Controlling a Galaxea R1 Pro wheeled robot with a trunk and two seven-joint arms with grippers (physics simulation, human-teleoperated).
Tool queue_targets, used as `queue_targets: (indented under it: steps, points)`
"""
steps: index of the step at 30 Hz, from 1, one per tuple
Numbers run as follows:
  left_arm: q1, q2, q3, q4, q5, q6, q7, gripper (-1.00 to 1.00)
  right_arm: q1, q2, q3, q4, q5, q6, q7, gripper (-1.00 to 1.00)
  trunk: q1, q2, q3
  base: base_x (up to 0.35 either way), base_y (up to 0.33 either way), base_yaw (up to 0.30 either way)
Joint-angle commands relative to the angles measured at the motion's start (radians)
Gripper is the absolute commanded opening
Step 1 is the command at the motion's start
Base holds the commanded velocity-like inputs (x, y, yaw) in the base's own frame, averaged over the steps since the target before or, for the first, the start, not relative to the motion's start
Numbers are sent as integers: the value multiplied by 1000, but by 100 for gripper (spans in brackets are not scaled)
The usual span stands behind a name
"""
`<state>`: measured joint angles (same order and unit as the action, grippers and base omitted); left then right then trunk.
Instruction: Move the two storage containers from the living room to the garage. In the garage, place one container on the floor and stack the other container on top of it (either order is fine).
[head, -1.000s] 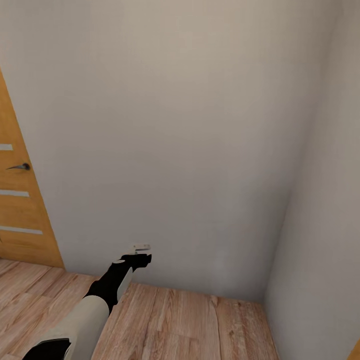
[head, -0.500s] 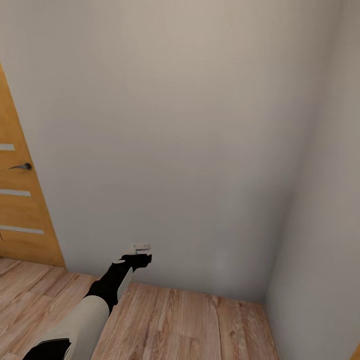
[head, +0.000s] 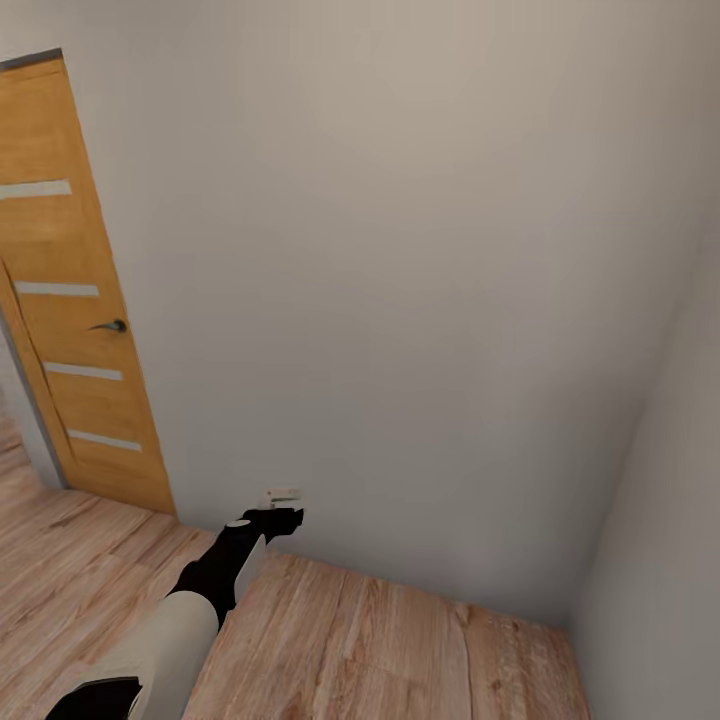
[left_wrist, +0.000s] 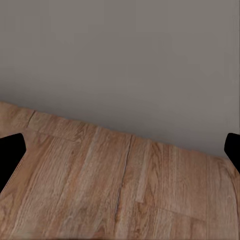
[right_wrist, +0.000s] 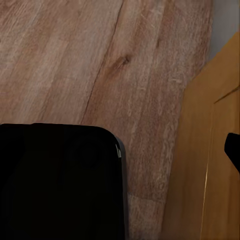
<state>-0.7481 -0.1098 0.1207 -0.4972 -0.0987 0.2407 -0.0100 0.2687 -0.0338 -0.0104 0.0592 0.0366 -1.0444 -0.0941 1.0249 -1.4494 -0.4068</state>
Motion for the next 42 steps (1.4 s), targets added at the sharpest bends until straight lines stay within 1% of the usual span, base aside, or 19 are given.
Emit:
queue_targets:
  steps: [1,15,21,34,42]
  points:
    - [-1,-1,7,-1,-10,5,-1,100,0,0,0,1,5,-3,-6,100,0,-1,-1,0,0,276]
    - [-1,-2,7,-1,-10,5,-1,100,0,0,0,1,5,-3,-6,100,0,-1,-1,0,0,268]
    - [-1,-2,7,-1,-10,5,-1,100,0,0,0,1,5,-3,-6,100,0,-1,-1,0,0,193]
    - [-1,-2,7,-1,-12,4,-1,100,0,0,0,1,5,-3,-6,100,0,-1,-1,0,0,12]
    - [-1,-2,7,-1,-10,5,-1,100,0,0,0,1,5,-3,-6,100,0,-1,-1,182,0,0]
